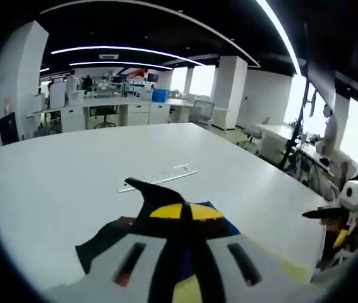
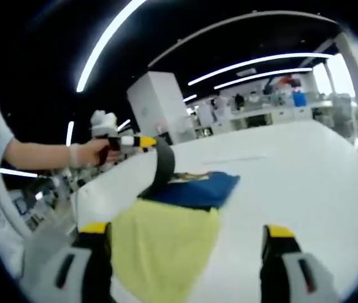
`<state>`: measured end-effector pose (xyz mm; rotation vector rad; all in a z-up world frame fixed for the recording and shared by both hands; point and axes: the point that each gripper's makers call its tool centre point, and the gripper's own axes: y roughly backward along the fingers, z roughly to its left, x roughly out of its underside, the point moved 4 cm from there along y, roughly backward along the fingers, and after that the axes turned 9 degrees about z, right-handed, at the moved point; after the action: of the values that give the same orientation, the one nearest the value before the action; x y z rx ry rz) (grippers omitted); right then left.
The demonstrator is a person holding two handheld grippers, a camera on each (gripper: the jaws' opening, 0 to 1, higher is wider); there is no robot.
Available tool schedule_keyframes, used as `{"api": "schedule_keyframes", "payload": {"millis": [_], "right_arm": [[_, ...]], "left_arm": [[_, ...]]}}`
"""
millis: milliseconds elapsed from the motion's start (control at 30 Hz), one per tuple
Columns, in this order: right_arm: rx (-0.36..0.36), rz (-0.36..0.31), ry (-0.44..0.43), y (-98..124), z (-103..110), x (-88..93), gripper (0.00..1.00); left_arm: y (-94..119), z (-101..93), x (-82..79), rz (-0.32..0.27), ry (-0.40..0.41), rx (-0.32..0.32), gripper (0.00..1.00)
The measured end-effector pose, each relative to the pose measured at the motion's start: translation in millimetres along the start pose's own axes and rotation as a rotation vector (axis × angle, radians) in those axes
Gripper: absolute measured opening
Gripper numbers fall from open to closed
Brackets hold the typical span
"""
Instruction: Fold the garment on the visible template until the final outline fits inside the template.
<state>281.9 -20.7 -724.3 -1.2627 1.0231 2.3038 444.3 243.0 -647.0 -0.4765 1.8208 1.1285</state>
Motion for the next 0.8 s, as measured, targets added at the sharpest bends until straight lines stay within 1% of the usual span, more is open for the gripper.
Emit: {"api": "schedule_keyframes", "payload": {"millis": [67,133,167,233,267,300,367,400,433,500,533,567,633,667,700,800], "right_arm": [[-0.001,0.007,-0.001,-1.8,0.1,3.4,0.99],[-0.004,0.015,-0.004,-3.0,2.0,6.3,0.99],[-0.005,0.016,-0.007,-3.6,2.2,7.6,0.99],[-0.007,0.014,-0.017,-5.7,-1.8,8.8,0.99],[-0.007,0.014,-0.024,-6.5,-2.6,9.9,0.99],[-0.006,0.015,-0.028,-6.8,-2.8,10.6,0.99],[-0.005,0.016,-0.034,-6.0,-1.3,11.7,0.99],[-0.007,0.016,-0.038,-6.8,-3.7,12.4,0.99],[-0.006,0.018,-0.04,-7.3,-5.2,13.0,0.99],[-0.005,0.023,-0.042,-6.6,-4.7,14.2,0.98],[-0.005,0.025,-0.044,-6.5,-6.5,14.8,0.96],[-0.005,0.026,-0.049,-6.4,-8.1,15.4,0.96],[0.002,0.016,-0.061,-5.5,-10.7,15.8,0.98],[0.005,0.015,-0.063,-4.9,-11.6,16.3,0.97],[0.006,0.024,-0.065,-4.6,-12.2,17.9,0.96],[0.01,0.018,-0.072,-3.2,-14.3,19.3,0.97]], "left_arm": [[-6.2,-1.3,-4.9,-0.005,0.006,0.021,0.0],[-12.0,-12.1,-8.1,-0.004,-0.003,0.041,0.0],[-15.3,-20.5,-11.3,-0.01,-0.007,0.061,0.0],[-20.9,-26.7,-13.8,-0.01,-0.017,0.069,0.0],[-25.6,-29.8,-13.9,-0.006,-0.026,0.076,0.0],[-29.2,-30.6,-13.8,-0.002,-0.023,0.082,0.0],[-38.0,-38.7,-14.9,-0.004,-0.009,0.11,0.0],[-44.0,-44.6,-14.4,-0.001,-0.024,0.117,0.0],[-46.3,-45.9,-13.6,0.002,-0.03,0.119,0.0],[-57.3,-53.2,-7.7,0.026,-0.058,0.13,0.0],[-63.5,-57.9,-4.9,0.033,-0.061,0.131,0.0],[-67.9,-59.7,-1.0,0.041,-0.058,0.136,0.0],[-79.3,-63.6,10.6,0.069,-0.068,0.13,0.0],[-82.5,-67.5,15.3,0.085,-0.078,0.129,0.0],[-88.9,-69.6,23.3,0.107,-0.076,0.136,0.0],[-101.3,-74.2,40.1,0.161,-0.144,0.133,0.0]]}}
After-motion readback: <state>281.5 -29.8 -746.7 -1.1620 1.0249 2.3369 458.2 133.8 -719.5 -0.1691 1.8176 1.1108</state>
